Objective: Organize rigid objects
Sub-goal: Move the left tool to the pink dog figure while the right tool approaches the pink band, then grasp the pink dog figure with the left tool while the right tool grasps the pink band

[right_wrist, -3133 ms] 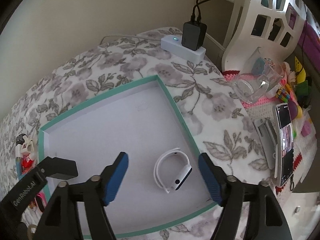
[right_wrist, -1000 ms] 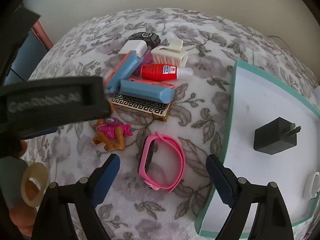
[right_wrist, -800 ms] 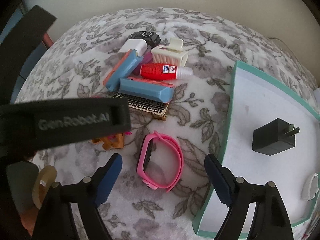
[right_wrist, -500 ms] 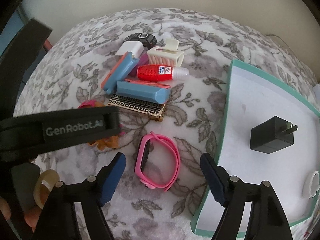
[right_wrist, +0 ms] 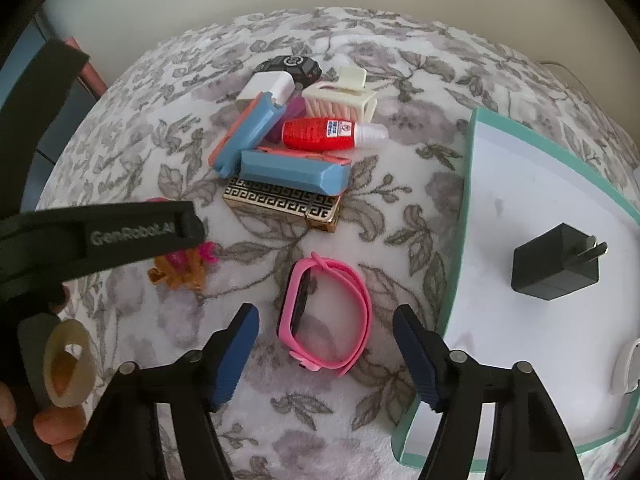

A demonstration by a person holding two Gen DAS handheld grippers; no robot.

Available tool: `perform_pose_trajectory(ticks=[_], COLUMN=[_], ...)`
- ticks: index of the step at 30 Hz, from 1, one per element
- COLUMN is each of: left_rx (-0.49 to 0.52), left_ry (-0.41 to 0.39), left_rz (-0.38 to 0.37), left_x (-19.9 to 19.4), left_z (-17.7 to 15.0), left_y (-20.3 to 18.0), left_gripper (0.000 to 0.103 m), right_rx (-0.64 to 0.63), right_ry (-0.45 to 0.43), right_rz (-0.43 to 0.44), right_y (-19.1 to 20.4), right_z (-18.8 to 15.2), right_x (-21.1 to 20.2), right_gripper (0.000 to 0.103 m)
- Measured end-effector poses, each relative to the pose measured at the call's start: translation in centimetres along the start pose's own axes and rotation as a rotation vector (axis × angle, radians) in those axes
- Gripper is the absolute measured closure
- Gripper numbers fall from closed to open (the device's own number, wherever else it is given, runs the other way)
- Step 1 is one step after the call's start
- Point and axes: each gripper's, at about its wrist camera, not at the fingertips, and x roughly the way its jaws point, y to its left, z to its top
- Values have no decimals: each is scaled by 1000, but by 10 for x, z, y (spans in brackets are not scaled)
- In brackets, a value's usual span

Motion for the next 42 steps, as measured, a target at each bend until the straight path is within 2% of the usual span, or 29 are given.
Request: perform_pose_trajectory(ticks=[5, 7, 11, 15, 17, 26, 28, 31, 37, 42], left_rx=[8, 17, 21, 19, 23, 44, 48, 55, 82, 82], left_ry=[0, 8, 39, 32, 28, 4, 0, -6, -29, -38], left_rz=[12, 19, 23, 23, 31, 85, 88, 97, 132, 162], left_x=[4, 9, 22, 23, 23, 16, 14, 11, 2, 0], left_z=[1, 0, -1, -2, -3, -9, -10, -13, -23, -28], left_y=[7, 7, 8, 10, 9, -15, -19, -27, -51, -66], left_gripper=[33, 33, 33, 33, 33, 34, 39, 44, 58, 58], right_rx=[-10, -16, -50, -78, -107, -118, -112, -82, -82, -71], right_ry=[9, 14, 12, 7, 2, -24, -20, -12, -2, 4], right_rz=[-14, -24, -72, -104, -127, -133, -124, -102, -85, -57], right_y=[3, 4, 11, 17, 23, 32, 30, 24, 19, 15], right_z=[-1, -2, -3, -4, -5, -16, -18, -17, -18, -20], right_x=[6, 9, 14, 17, 19, 16, 15, 13, 12, 9], right_gripper=[33, 37, 38, 38, 37, 37, 44, 49, 49, 49])
